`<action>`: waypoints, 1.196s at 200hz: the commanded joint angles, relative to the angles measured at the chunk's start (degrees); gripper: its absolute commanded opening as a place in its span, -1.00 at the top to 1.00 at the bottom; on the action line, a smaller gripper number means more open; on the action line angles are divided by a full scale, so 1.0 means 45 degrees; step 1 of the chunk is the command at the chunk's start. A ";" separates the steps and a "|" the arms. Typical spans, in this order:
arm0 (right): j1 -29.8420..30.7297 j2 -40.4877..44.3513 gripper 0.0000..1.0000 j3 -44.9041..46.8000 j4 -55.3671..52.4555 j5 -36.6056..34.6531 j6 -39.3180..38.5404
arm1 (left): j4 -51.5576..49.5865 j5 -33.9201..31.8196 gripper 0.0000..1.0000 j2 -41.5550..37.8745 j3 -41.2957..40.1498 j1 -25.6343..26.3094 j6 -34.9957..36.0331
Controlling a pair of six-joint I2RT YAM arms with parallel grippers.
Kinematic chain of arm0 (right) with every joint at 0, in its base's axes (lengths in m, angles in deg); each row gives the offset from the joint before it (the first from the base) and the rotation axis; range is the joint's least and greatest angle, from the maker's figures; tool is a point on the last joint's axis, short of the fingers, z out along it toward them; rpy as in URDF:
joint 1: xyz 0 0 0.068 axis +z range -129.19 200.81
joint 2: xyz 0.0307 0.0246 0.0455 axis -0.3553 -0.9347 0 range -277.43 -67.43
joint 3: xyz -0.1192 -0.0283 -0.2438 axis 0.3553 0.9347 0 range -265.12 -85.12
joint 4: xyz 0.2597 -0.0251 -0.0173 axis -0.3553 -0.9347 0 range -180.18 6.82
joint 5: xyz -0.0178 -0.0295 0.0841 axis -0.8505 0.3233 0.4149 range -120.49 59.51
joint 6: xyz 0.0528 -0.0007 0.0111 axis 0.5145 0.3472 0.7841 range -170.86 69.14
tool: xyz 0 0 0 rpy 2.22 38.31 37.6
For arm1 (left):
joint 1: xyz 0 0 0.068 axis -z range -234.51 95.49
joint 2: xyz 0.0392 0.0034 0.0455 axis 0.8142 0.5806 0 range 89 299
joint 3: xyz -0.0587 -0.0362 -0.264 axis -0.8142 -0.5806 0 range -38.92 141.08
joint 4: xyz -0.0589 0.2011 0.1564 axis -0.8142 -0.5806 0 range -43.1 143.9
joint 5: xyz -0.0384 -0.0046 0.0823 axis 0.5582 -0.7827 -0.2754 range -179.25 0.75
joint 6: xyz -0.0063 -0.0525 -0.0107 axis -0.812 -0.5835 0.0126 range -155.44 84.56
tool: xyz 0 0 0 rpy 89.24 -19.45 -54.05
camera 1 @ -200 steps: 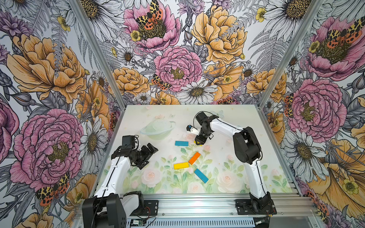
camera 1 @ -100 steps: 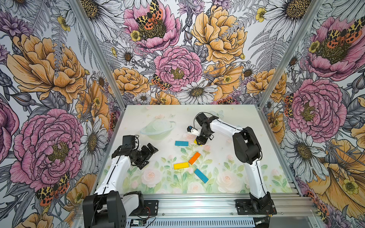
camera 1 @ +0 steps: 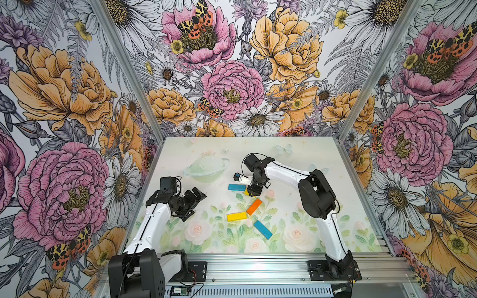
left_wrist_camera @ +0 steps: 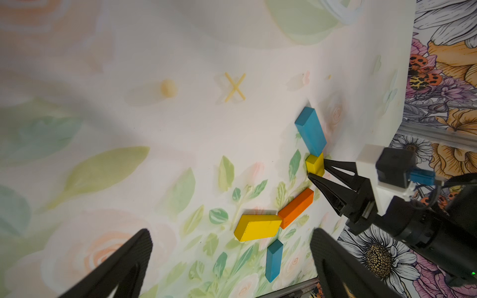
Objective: Assemble the number 7 with building blocks
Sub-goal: Assemble the building block at the center of the board.
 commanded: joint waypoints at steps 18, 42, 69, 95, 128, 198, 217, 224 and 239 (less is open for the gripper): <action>-0.0164 0.0560 0.62 0.0318 -0.0031 -0.0283 -0.0251 | 0.0415 -0.0120 -0.98 0.0224 0.0072 -0.0168 0.0312; -0.0162 0.0418 0.63 0.0461 -0.0031 -0.0561 -0.0553 | 0.0439 -0.0043 -0.98 0.0342 0.0081 -0.0182 0.0361; -0.0245 0.0183 0.63 0.0471 -0.0031 -0.0815 -0.1048 | 0.0445 -0.0004 -0.98 0.0286 0.0073 -0.0188 0.0386; -0.0305 -0.0052 0.64 0.0238 -0.0030 -0.0810 -0.1540 | 0.0442 0.0064 -0.98 0.0260 0.0063 -0.0212 0.0396; -0.0319 -0.0335 0.64 -0.0128 -0.0031 -0.1261 -0.2173 | 0.0435 0.0098 -0.98 0.0258 0.0034 -0.0226 0.0389; -0.0333 -0.0783 0.65 -0.1131 -0.0031 -0.1250 -0.2503 | 0.0440 0.0132 -0.98 0.0166 -0.0006 -0.0226 0.0307; -0.0284 -0.0803 0.66 -0.1204 -0.0045 -0.1238 -0.2640 | 0.0435 0.0131 -0.98 0.0121 -0.0024 -0.0226 0.0288; -0.0263 -0.0788 0.65 -0.1201 -0.0037 -0.1240 -0.2681 | 0.0435 0.0114 -0.98 0.0111 -0.0055 -0.0226 0.0269; -0.0221 -0.0761 0.66 -0.1145 -0.0050 -0.1244 -0.2769 | 0.0440 0.0113 -0.98 0.0094 -0.0045 -0.0226 0.0258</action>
